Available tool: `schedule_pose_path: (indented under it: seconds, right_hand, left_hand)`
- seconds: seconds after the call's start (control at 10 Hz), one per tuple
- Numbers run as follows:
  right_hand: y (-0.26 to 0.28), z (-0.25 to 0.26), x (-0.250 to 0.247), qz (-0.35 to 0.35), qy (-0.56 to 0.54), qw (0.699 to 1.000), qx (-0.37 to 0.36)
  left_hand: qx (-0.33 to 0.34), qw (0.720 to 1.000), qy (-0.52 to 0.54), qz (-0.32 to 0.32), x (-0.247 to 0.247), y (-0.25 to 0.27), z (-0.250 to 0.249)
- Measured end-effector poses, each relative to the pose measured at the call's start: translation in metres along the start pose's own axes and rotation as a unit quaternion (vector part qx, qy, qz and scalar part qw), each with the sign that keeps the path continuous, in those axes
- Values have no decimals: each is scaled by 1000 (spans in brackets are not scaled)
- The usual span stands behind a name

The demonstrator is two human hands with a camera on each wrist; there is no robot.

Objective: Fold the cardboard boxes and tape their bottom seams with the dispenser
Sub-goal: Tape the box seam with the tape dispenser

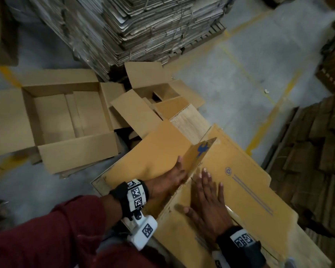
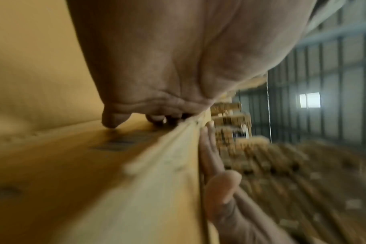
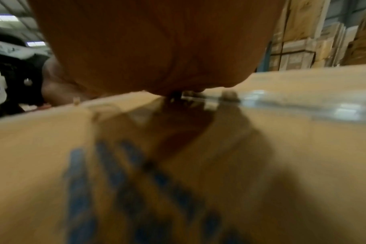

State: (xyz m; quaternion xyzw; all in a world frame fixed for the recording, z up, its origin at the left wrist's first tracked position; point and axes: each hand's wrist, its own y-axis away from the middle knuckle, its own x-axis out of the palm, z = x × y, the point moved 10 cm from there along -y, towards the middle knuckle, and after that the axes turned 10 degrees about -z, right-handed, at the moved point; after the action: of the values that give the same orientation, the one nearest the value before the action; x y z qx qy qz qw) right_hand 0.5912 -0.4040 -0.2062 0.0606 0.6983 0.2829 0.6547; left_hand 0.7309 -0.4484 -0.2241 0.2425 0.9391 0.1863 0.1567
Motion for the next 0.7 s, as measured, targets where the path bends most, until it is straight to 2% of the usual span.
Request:
schedule_pose_path:
  seconds: [0.1, 0.2, 0.3, 0.4, 0.5, 0.6, 0.7]
  right_hand:
    - [1, 6, 15, -5, 19, 1000, -5]
    - [5, -3, 9, -47, -20, 999, 13]
    - [25, -39, -16, -115, -63, 989, 68]
    - [61, -105, -17, -133, -102, 973, 162]
    - [106, -178, -11, -152, -183, 941, 242]
    - [154, -233, -11, -190, -241, 908, 285]
    - [188, -283, -3, -198, -287, 879, 324]
  left_hand:
    - [-44, 989, 120, 74, 29, 12, -6]
    - [4, 996, 16, 87, 30, 8, -22]
    - [89, 992, -82, 40, 14, -3, -59]
    - [154, 981, -115, -1, 15, -20, -99]
    - [178, 972, -150, -9, 43, -42, -135]
    - [206, 960, -186, -21, 89, -49, -179]
    - [230, 942, -242, -37, 147, -39, -216]
